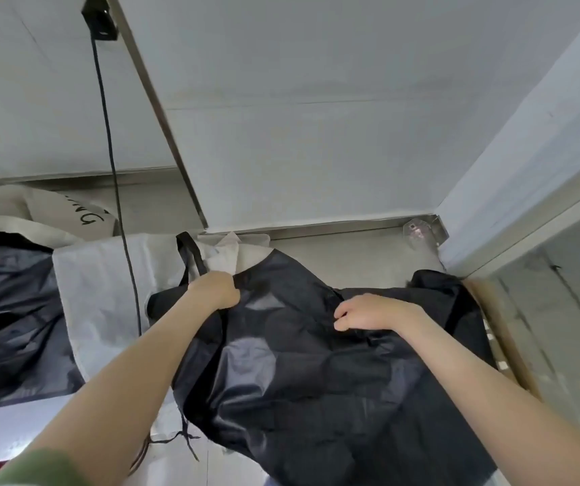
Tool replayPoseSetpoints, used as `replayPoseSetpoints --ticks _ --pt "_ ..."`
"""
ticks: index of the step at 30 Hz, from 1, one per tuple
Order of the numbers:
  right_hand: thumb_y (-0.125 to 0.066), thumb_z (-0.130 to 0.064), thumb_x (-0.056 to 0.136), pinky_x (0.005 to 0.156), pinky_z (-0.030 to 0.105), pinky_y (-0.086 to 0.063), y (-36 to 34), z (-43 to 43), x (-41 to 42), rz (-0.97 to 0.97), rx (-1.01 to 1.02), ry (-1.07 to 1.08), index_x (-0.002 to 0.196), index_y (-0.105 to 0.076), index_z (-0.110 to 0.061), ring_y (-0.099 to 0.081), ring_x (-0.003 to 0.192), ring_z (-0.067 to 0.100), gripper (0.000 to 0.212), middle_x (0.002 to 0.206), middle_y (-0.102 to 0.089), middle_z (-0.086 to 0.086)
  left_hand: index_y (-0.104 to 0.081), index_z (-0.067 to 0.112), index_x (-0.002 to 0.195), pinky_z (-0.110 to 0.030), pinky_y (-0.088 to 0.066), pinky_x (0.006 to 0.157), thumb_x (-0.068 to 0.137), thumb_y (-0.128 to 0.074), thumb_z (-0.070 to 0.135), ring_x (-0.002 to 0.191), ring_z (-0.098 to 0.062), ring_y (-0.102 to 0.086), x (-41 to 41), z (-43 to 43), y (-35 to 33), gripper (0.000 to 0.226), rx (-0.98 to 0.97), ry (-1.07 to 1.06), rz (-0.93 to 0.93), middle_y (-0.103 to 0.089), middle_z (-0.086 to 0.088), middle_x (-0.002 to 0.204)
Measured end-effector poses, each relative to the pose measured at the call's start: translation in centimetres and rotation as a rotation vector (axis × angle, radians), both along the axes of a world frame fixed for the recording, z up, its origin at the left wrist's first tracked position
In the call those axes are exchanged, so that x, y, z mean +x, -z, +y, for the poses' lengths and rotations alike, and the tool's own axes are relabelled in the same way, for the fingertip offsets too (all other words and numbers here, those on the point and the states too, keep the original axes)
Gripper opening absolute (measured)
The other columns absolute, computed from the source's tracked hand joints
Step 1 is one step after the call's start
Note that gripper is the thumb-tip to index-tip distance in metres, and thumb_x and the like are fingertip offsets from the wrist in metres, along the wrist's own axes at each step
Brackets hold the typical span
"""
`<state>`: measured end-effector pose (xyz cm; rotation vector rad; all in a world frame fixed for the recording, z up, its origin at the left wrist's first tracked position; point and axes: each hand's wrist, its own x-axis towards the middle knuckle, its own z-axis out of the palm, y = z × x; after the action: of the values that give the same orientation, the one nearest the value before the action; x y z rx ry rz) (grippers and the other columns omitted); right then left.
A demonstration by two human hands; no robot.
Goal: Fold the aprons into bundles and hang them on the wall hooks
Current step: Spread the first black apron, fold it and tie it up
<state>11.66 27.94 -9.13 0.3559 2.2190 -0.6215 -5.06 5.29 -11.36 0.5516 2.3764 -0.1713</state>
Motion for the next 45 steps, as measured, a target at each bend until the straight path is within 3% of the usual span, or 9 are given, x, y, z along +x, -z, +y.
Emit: replayPoseSetpoints --ticks 5,9,11,13,17,22,28,41,45 --pt "-0.068 -0.033 0.081 0.111 0.043 -0.028 2.7 2.7 -1.6 0.178 0.169 0.027 0.151 -0.017 -0.020 -0.027 0.138 0.028 0.088 0.153 -0.027 0.004 -0.043 0.013 0.137 -0.042 -0.038 0.098 0.093 -0.045 0.054 0.127 -0.029 -0.043 0.4 4.8 -0.1 0.061 0.418 -0.005 0.137 -0.044 -0.008 0.139" --pt "-0.060 -0.023 0.089 0.091 0.037 -0.044 6.1 2.5 -1.2 0.249 0.196 0.063 0.118 -0.054 -0.013 -0.051 0.108 0.027 0.032 0.114 -0.055 0.006 -0.058 0.013 0.084 -0.035 -0.044 0.073 0.084 -0.050 0.066 0.100 -0.028 -0.060 0.7 6.6 1.8 0.053 0.445 -0.036 -0.014 -0.061 -0.001 0.086" --pt "-0.054 -0.018 0.091 0.079 0.037 -0.047 6.6 2.2 -1.1 0.323 0.170 0.107 0.098 -0.057 -0.011 -0.054 0.092 0.026 0.010 0.097 -0.056 0.005 -0.059 0.010 0.099 -0.039 -0.048 0.079 0.079 -0.052 0.070 0.104 -0.029 -0.058 0.7 7.0 2.3 0.063 0.450 -0.090 0.011 -0.062 -0.006 0.100" --pt "-0.051 -0.016 0.090 0.071 0.034 -0.044 6.1 2.0 -1.2 0.385 0.139 0.140 0.087 -0.051 -0.014 -0.051 0.084 0.023 0.005 0.089 -0.053 0.002 -0.049 0.009 0.128 -0.043 -0.046 0.094 0.077 -0.055 0.070 0.117 -0.029 -0.051 0.5 7.4 2.1 0.080 0.479 -0.159 0.059 -0.055 -0.006 0.122" --pt "-0.054 -0.018 0.088 0.071 0.032 -0.043 3.5 1.6 -1.2 0.481 0.067 0.149 0.081 -0.044 -0.022 -0.049 0.083 0.019 0.013 0.087 -0.051 -0.004 -0.066 0.007 0.088 -0.030 -0.047 0.081 0.084 -0.060 0.055 0.089 -0.019 -0.064 -0.6 7.2 1.1 0.049 0.641 -0.267 -0.290 -0.069 -0.003 0.087" --pt "-0.042 -0.047 0.098 0.068 0.021 -0.044 -1.2 1.0 -2.2 0.310 -0.599 0.592 0.113 -0.056 -0.031 -0.055 0.071 0.010 0.026 0.110 -0.063 -0.010 -0.049 0.016 0.071 -0.029 -0.033 0.068 0.092 -0.053 0.050 0.069 -0.014 -0.045 -0.1 6.4 -2.3 0.040 0.879 -0.280 -0.279 -0.044 -0.002 0.071" --pt "-0.042 -0.033 0.097 0.071 0.029 -0.048 -2.0 -1.0 -5.3 -0.152 -0.387 0.410 0.129 -0.055 -0.028 -0.061 0.092 0.022 0.036 0.124 -0.063 0.007 -0.038 0.016 0.064 -0.019 -0.023 0.053 0.098 -0.051 0.030 0.055 -0.003 -0.029 0.6 5.6 -6.7 0.040 1.157 -0.241 -0.299 -0.030 0.006 0.061" --pt "-0.051 -0.011 0.097 0.078 0.029 -0.055 -3.8 -4.8 -5.0 0.083 -0.807 0.691 0.130 -0.052 -0.018 -0.065 0.097 0.019 0.034 0.110 -0.067 0.005 -0.072 0.026 0.102 -0.021 -0.044 0.098 0.100 -0.048 0.019 0.110 -0.007 -0.061 1.2 2.4 -9.1 0.025 1.247 -0.188 -0.550 -0.070 0.007 0.112" --pt "-0.058 -0.009 0.091 0.056 0.029 -0.043 -4.6 -4.8 -5.1 0.256 -0.805 0.829 0.090 -0.063 -0.006 -0.058 0.063 0.023 0.006 0.070 -0.066 0.006 -0.068 0.023 0.111 -0.018 -0.047 0.092 0.099 -0.051 0.020 0.106 -0.005 -0.062 1.3 2.1 -9.4 0.022 1.268 -0.224 -0.516 -0.069 0.003 0.113"
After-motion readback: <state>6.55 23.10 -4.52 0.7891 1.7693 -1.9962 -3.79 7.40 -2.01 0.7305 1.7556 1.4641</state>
